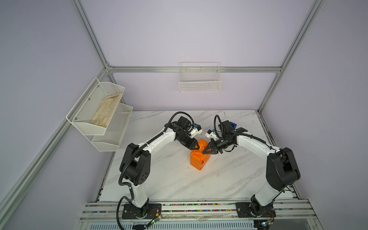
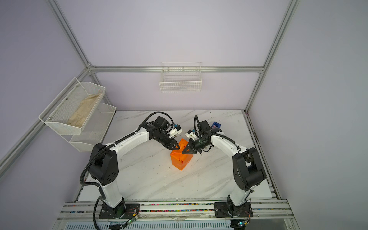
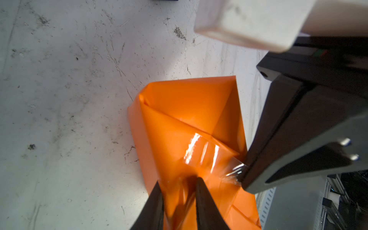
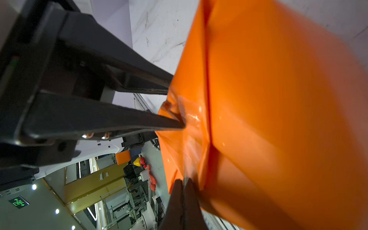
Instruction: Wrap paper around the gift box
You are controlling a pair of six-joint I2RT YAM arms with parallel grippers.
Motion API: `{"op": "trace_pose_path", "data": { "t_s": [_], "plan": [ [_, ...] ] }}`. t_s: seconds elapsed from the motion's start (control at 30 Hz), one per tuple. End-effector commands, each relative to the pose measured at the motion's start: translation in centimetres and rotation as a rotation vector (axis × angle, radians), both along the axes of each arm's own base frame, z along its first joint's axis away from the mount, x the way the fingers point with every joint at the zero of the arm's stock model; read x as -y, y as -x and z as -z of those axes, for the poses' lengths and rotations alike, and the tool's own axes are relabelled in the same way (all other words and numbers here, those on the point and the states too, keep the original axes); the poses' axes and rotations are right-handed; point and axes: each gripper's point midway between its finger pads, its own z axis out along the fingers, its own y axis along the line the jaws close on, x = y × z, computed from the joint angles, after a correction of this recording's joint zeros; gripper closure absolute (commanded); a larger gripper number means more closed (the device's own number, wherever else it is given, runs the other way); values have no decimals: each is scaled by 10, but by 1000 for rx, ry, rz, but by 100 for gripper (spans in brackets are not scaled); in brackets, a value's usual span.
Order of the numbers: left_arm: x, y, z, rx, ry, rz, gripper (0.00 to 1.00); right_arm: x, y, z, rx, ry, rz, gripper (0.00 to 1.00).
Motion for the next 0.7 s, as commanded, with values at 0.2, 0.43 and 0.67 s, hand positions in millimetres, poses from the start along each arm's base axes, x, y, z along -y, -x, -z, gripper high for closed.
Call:
{"op": "trace_pose_path", "data": {
  "t_s": [0.2,0.43,0.67],
  "plan": [
    [-6,24,17,-67,-99,61,74,6,9,17,-50,71,-23,100],
    [-5,22,12,-44,-96,67,74,8,13,16,-72,83,-18,100],
    [1,7,-18,2,-56,-12,69,12,13,27,-93,120,-17,100]
  ]
}}
